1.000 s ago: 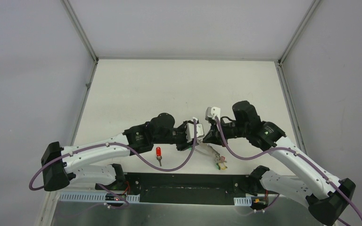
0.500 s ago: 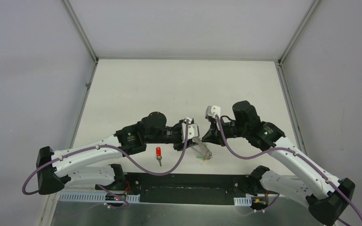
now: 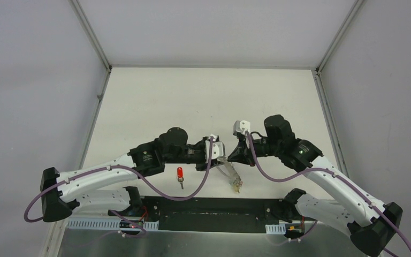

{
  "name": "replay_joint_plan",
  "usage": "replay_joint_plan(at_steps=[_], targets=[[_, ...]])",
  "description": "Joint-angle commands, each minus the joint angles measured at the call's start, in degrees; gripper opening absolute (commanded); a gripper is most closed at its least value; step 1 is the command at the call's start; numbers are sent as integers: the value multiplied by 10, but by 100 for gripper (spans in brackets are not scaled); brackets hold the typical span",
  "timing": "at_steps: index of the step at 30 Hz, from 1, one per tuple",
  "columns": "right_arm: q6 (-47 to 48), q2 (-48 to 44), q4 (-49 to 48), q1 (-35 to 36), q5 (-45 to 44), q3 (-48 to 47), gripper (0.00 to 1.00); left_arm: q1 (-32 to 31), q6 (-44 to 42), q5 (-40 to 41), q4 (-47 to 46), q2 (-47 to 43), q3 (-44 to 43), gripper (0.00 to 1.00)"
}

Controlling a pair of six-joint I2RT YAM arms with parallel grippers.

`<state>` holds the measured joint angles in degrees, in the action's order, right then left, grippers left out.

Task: Put the keys on the keyring
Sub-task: Adjust the keyring at the center of the board.

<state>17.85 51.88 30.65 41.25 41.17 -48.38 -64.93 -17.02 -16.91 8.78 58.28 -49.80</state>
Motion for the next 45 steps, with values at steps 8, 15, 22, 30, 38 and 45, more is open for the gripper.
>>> replay_joint_plan(at_steps=[8,15,22,30,38,45], targets=[[1,-21,-62,2,44,9,0,-8,30,-4,2,28,-16,41],[-5,-19,-78,2,51,11,0,-8,29,-19,2,46,-27,36],[-11,-19,-86,2,47,14,0,-9,23,-8,3,23,-31,31],[-17,-17,-93,2,45,12,0,-8,21,-21,25,51,-47,13],[-18,-22,-92,2,34,9,0,-8,8,-12,72,70,-75,20],[-18,-25,-93,2,28,7,0,-8,1,-15,91,82,-86,4]])
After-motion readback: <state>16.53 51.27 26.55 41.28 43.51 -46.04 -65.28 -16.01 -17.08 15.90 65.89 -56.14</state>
